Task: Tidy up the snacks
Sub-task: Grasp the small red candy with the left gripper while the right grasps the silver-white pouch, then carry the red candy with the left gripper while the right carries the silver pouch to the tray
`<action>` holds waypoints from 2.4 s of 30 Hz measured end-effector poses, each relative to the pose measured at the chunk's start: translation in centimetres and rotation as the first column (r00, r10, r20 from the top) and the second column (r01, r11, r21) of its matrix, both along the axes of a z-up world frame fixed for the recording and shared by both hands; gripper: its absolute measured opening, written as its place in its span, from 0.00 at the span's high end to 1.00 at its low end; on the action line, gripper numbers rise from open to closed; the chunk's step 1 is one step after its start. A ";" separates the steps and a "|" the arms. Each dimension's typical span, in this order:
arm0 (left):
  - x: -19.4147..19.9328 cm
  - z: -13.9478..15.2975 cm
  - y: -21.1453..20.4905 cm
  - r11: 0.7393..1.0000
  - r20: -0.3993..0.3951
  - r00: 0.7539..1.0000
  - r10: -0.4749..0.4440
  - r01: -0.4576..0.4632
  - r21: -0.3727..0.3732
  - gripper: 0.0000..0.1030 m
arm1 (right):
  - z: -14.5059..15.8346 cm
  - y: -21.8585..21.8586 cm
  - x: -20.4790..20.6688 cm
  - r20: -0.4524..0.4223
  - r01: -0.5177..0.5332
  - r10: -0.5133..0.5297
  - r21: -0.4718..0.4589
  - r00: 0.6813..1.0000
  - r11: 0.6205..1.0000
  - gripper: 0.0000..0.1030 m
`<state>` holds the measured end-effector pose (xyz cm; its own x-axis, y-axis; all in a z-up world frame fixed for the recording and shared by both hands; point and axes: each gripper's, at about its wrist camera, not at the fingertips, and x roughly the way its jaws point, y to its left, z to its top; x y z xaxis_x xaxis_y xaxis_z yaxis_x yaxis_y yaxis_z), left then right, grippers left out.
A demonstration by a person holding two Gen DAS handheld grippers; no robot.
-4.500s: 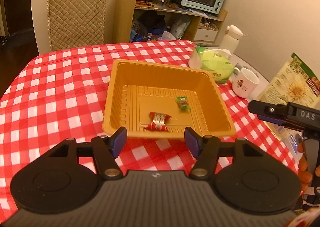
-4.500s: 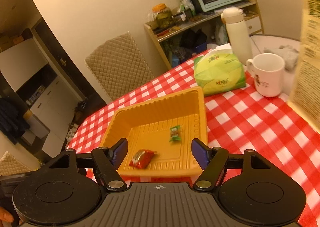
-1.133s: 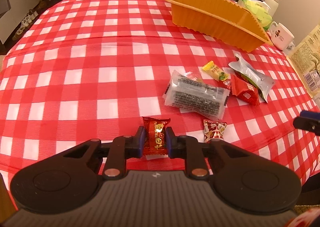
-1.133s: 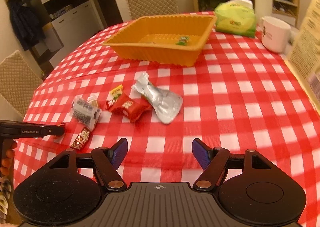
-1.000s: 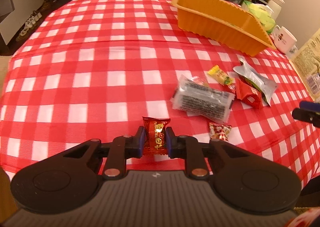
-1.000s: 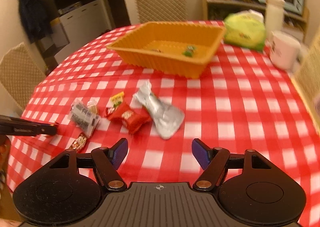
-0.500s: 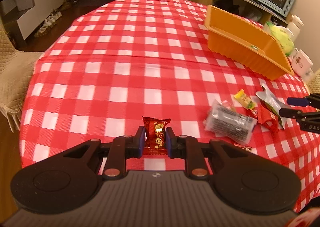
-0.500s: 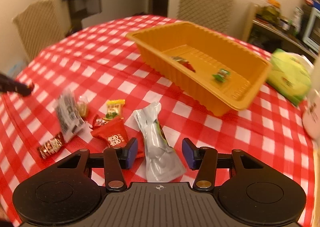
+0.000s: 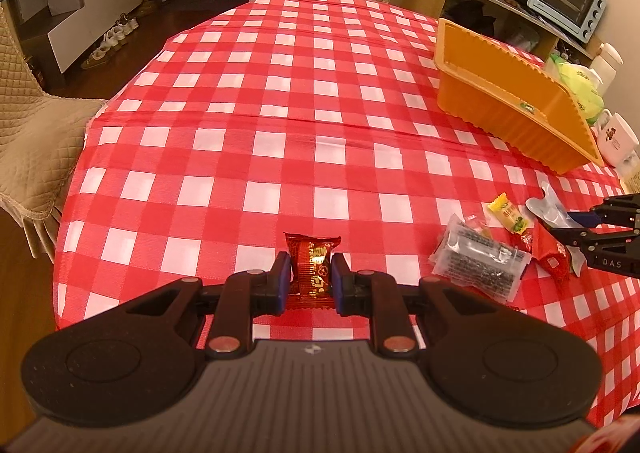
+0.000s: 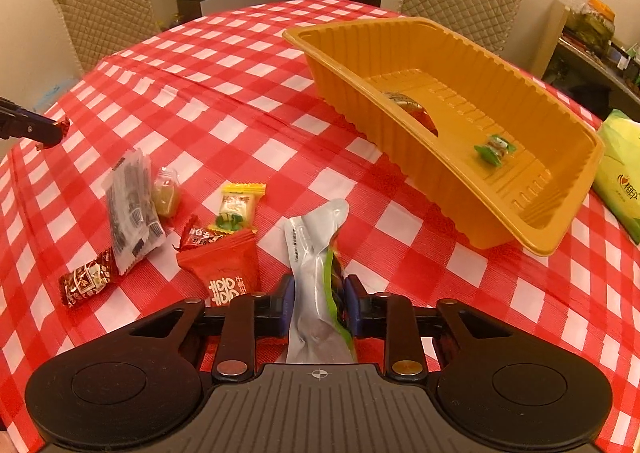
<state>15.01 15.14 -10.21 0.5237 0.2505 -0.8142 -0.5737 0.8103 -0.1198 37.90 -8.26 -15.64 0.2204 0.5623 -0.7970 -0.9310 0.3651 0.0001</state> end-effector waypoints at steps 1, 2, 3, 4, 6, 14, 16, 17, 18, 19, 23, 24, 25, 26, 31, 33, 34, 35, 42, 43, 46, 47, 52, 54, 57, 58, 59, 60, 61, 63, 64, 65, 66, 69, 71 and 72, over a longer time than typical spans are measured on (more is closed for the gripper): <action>0.1 0.0 0.0 1.000 0.000 1.000 -0.001 0.001 0.000 0.82 | 0.0 0.0 -0.1 0.002 0.001 -0.001 0.001 1.000 1.000 0.74; 0.1 0.0 0.0 1.000 0.000 1.000 -0.003 0.003 0.000 0.82 | 0.1 0.0 -0.1 0.007 0.005 -0.005 0.005 1.000 1.000 0.74; 0.2 0.0 0.0 1.000 0.001 1.000 -0.005 0.005 0.001 0.82 | 0.2 -0.1 -0.1 0.009 0.010 -0.010 0.009 1.000 1.000 0.74; 0.3 0.1 0.0 1.000 0.002 1.000 -0.008 0.008 0.001 0.82 | 0.3 -0.2 -0.1 0.008 0.017 -0.017 0.013 1.000 1.000 0.74; 0.5 0.2 0.0 1.000 0.006 1.000 -0.015 0.015 0.002 0.82 | 0.7 -0.5 -0.1 0.009 0.032 -0.032 0.024 0.999 0.999 0.74; 2.5 1.2 -0.4 0.997 0.027 0.996 -0.082 0.082 0.009 0.82 | 3.0 -2.1 0.1 -0.007 0.108 -0.108 0.079 0.994 0.991 0.74; 3.3 1.8 -0.5 0.994 0.039 0.993 -0.109 0.108 0.016 0.82 | 3.8 -2.6 0.3 -0.029 0.138 -0.136 0.098 0.990 0.986 0.74; 3.8 2.1 -0.6 0.992 0.044 0.991 -0.124 0.123 0.021 0.82 | 4.2 -2.8 0.3 -0.041 0.154 -0.150 0.109 0.988 0.982 0.74; 4.4 2.4 -0.6 0.990 0.049 0.989 -0.140 0.139 0.026 0.82 | 4.6 -3.0 0.5 -0.054 0.168 -0.163 0.118 0.985 0.979 0.74; 5.0 2.7 -0.7 0.988 0.054 0.986 -0.156 0.154 0.032 0.82 | 5.0 -3.1 0.6 -0.066 0.182 -0.174 0.127 0.982 0.975 0.74; 7.7 4.1 -0.9 0.974 0.082 0.972 -0.222 0.218 0.059 0.82 | 6.7 -3.6 1.5 -0.116 0.240 -0.223 0.163 0.968 0.957 0.74; 8.5 4.4 -0.9 0.970 0.089 0.967 -0.240 0.234 0.066 0.82 | 7.1 -3.7 1.8 -0.128 0.255 -0.235 0.171 0.964 0.952 0.74; 9.3 4.7 -1.0 0.965 0.095 0.962 -0.257 0.251 0.074 0.82 | 7.4 -3.7 2.1 -0.141 0.269 -0.245 0.179 0.959 0.946 0.74; 10.1 5.1 -1.1 0.960 0.102 0.956 -0.274 0.267 0.083 0.82 | 7.8 -3.6 2.6 -0.155 0.283 -0.256 0.189 0.954 0.940 0.74; 14.7 6.8 -1.5 0.934 0.136 0.926 -0.352 0.338 0.116 0.82 | 9.5 -3.3 4.8 -0.201 0.344 -0.300 0.236 0.932 0.909 0.74; 16.5 7.3 -1.7 0.922 0.148 0.913 -0.381 0.364 0.130 0.82 | 10.2 -3.0 5.6 -0.194 0.357 -0.314 0.254 0.929 0.899 0.74; 17.4 7.6 -1.8 0.916 0.152 0.906 -0.395 0.376 0.140 0.82 | 10.5 -2.8 6.1 -0.190 0.363 -0.321 0.263 0.928 0.894 0.74; 18.3 7.9 -1.9 0.910 0.155 0.900 -0.407 0.386 0.150 0.82 | 10.8 -2.5 6.6 -0.189 0.371 -0.329 0.273 0.925 0.887 0.74; 23.8 8.6 -2.0 0.883 0.169 0.869 -0.465 0.439 0.168 0.82 | 12.1 -0.7 9.9 -0.203 0.435 -0.387 0.323 0.900 0.841 0.74; 24.5 8.6 -2.0 0.880 0.171 0.866 -0.470 0.445 0.168 0.82 | 12.1 -0.4 10.4 -0.210 0.446 -0.396 0.326 0.894 0.834 0.74; 26.3 8.4 -1.8 0.873 0.168 0.859 -0.484 0.459 0.166 0.82 | 11.9 0.3 11.7 -0.229 0.477 -0.421 0.327 0.878 0.816 0.74; 26.8 8.2 -1.7 0.870 0.164 0.857 -0.489 0.465 0.166 0.82 | 11.7 0.6 12.1 -0.235 0.487 -0.429 0.325 0.872 0.811 0.74; 29.5 7.0 -1.3 0.863 0.147 0.852 -0.503 0.485 0.140 0.82 | 10.4 1.6 13.9 -0.283 0.542 -0.470 0.299 0.836 0.785 0.74; 30.4 6.4 -1.1 0.863 0.139 0.853 -0.503 0.489 0.127 0.82 | 9.6 1.9 14.4 -0.297 0.558 -0.482 0.287 0.825 0.779 0.74; 31.5 5.3 -0.9 0.862 0.124 0.854 -0.505 0.494 0.111 0.82 | 8.7 2.4 14.9 -0.299 0.570 -0.495 0.273 0.816 0.775 0.74; 31.8 5.0 -0.9 0.862 0.120 0.854 -0.506 0.495 0.107 0.82 | 8.4 2.5 15.0 -0.303 0.575 -0.499 0.267 0.812 0.774 0.74; 32.2 4.7 -0.8 0.861 0.115 0.854 -0.507 0.498 0.102 0.82 | 8.1 2.6 15.1 -0.307 0.579 -0.503 0.262 0.808 0.772 0.74; 32.4 4.4 -0.8 0.861 0.111 0.854 -0.508 0.499 0.100 0.82 | 7.8 2.7 15.2 -0.311 0.584 -0.507 0.257 0.804 0.770 0.74; 32.7 4.1 -0.9 0.860 0.107 0.853 -0.510 0.502 0.097 0.82 | 7.5 2.8 15.3 -0.316 0.589 -0.511 0.252 0.800 0.768 0.74; 33.2 3.7 -0.9 0.858 0.100 0.852 -0.513 0.506 0.092 0.82 | 7.1 3.0 15.6 -0.327 0.600 -0.518 0.244 0.790 0.762 0.74; 33.4 3.5 -0.9 0.857 0.097 0.851 -0.515 0.508 0.089 0.81 | 6.9 3.0 15.7 -0.331 0.605 -0.522 0.241 0.786 0.759 0.74; 33.6 3.3 -0.9 0.855 0.094 0.850 -0.518 0.511 0.087 0.81 | 6.8 3.0 15.7 -0.333 0.608 -0.524 0.239 0.784 0.757 0.74; 33.8 3.1 -1.0 0.855 0.090 0.850 -0.518 0.512 0.086 0.81 | 6.7 3.0 15.7 -0.334 0.609 -0.526 0.237 0.782 0.757 0.74; 34.2 2.6 -1.0 0.855 0.083 0.851 -0.518 0.512 0.077 0.81 | 6.5 3.1 15.7 -0.340 0.619 -0.534 0.229 0.774 0.752 0.74; 34.5 2.4 -0.9 0.855 0.079 0.852 -0.518 0.513 0.073 0.81 | 6.4 3.0 15.7 -0.343 0.622 -0.536 0.227 0.771 0.750 0.74; 34.5 2.3 -0.9 0.855 0.078 0.852 -0.518 0.514 0.073 0.81 | 6.5 3.2 15.7 -0.343 0.624 -0.538 0.226 0.770 0.748 0.74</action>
